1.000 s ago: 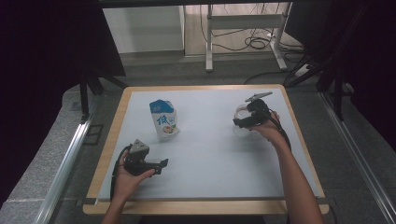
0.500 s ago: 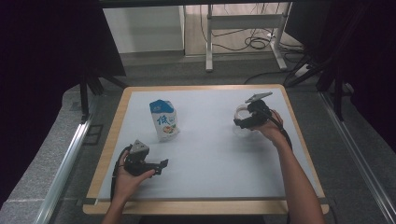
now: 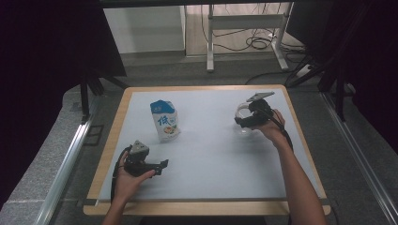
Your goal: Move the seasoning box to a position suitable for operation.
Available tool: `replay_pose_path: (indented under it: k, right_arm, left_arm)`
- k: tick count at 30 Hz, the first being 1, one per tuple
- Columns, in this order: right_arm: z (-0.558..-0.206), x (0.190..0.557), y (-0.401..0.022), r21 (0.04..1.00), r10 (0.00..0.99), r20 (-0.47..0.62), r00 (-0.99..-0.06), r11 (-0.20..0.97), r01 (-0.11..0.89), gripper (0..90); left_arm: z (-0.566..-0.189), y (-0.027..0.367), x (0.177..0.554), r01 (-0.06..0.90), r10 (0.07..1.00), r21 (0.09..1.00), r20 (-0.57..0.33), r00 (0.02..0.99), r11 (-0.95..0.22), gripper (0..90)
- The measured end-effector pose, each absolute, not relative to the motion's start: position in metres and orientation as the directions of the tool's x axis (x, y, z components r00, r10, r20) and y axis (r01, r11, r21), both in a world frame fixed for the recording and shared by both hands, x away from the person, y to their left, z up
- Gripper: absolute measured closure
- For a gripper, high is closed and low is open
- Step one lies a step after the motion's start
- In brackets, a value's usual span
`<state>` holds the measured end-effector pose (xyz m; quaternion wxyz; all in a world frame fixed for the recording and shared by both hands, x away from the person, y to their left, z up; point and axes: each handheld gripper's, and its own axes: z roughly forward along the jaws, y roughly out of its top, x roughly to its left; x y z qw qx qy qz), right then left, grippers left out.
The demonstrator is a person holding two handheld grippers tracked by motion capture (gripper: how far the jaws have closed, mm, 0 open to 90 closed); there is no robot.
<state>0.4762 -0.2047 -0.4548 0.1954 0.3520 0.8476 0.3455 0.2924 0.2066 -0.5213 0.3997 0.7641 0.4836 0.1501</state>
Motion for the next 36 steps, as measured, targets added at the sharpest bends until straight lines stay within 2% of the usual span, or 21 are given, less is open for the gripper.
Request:
replay_pose_path:
  k: [15, 36]
  right_arm:
    - [-0.436, 0.439, -0.211, 0.737, 0.723, -0.077, -0.686, 0.505, 0.45, 11.5]
    - [-0.456, 0.367, -0.214, 0.717, 0.68, -0.017, -0.733, 0.519, 0.466, 11.5]
  left_arm:
    - [-0.521, 0.21, 0.292, 0.622, 0.861, 0.757, -0.165, 0.48, -0.201, 6.4]
    - [-0.524, 0.21, 0.293, 0.631, 0.864, 0.749, -0.165, 0.476, -0.204, 6.4]
